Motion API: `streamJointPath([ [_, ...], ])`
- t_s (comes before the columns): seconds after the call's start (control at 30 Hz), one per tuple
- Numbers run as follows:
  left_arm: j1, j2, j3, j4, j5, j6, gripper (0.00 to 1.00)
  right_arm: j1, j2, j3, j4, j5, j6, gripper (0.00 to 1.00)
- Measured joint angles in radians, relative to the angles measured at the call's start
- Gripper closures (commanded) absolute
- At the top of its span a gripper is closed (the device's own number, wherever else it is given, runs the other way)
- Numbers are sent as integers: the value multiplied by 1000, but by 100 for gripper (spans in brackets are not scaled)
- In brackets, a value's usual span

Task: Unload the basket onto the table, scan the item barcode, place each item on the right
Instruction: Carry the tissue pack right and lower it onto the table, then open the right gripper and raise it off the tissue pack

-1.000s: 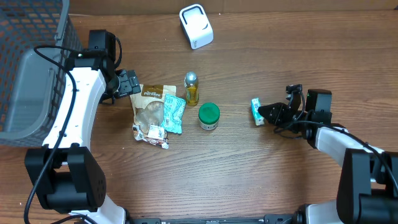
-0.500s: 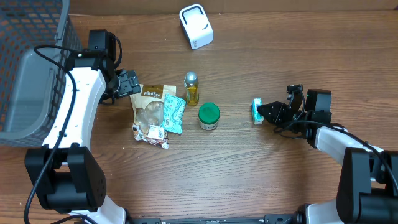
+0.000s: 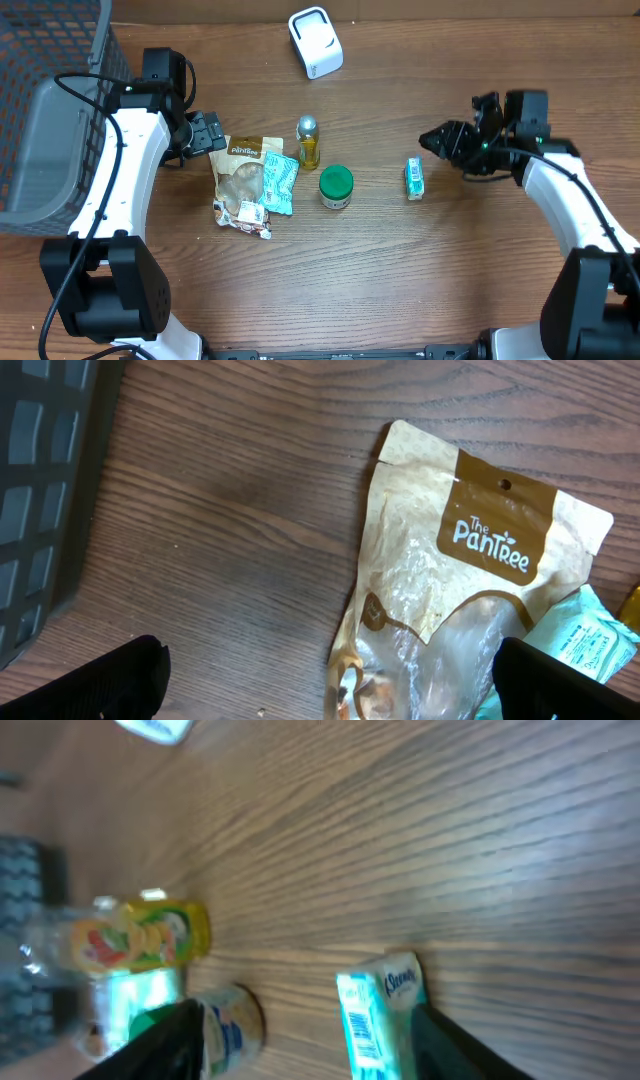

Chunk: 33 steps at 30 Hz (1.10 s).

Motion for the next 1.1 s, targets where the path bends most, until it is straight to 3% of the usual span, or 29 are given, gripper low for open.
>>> streamJointPath([
  [0.17, 0, 0, 0, 0, 0, 0, 0, 136, -5, 40, -84, 205, -18, 24],
  [0.4, 0, 0, 0, 0, 0, 0, 0, 317, 11, 40, -154, 473, -25, 21],
  [0.7, 0, 0, 0, 0, 0, 0, 0, 305, 138, 40, -161, 570, -26, 15],
  [1.1, 0, 0, 0, 0, 0, 0, 0, 303, 169, -3, -127, 574, -26, 23],
])
